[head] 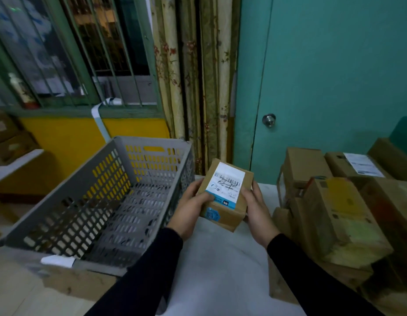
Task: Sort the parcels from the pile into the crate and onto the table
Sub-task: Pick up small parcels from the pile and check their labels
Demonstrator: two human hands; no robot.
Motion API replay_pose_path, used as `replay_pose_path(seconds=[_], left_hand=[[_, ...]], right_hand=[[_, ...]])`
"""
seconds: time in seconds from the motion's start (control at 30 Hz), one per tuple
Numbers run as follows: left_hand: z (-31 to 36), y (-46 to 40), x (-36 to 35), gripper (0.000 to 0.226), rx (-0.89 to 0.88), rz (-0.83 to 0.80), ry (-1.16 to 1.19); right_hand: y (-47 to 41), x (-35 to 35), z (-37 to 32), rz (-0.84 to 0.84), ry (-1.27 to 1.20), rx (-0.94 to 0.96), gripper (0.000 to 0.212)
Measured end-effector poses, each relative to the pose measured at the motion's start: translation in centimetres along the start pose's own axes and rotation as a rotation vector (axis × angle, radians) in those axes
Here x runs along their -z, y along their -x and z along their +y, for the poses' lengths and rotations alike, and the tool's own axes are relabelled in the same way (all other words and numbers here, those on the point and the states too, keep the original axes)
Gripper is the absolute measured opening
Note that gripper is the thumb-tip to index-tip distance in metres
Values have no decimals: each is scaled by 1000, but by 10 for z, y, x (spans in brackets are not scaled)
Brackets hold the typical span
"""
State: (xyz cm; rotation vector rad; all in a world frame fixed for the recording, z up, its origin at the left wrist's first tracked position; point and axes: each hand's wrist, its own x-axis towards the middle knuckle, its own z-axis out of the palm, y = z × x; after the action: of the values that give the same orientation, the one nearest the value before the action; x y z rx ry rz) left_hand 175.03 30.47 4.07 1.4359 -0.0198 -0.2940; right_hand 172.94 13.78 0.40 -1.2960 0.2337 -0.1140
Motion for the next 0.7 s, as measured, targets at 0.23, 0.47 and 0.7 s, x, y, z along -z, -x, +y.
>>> replay_pose_path(seconds=[0.23, 0.47, 0.7], left_hand=[[41, 3, 23, 34, -111, 88, -8], [89, 15, 76, 44, -62, 211, -49], [114, -15, 151, 34, 19, 233, -130]], right_hand=[[-27, -46, -34, -92, -14, 116, 51], [-40, -110, -53, -274, 55, 149, 51], [-61, -184, -46, -343, 144, 83, 31]])
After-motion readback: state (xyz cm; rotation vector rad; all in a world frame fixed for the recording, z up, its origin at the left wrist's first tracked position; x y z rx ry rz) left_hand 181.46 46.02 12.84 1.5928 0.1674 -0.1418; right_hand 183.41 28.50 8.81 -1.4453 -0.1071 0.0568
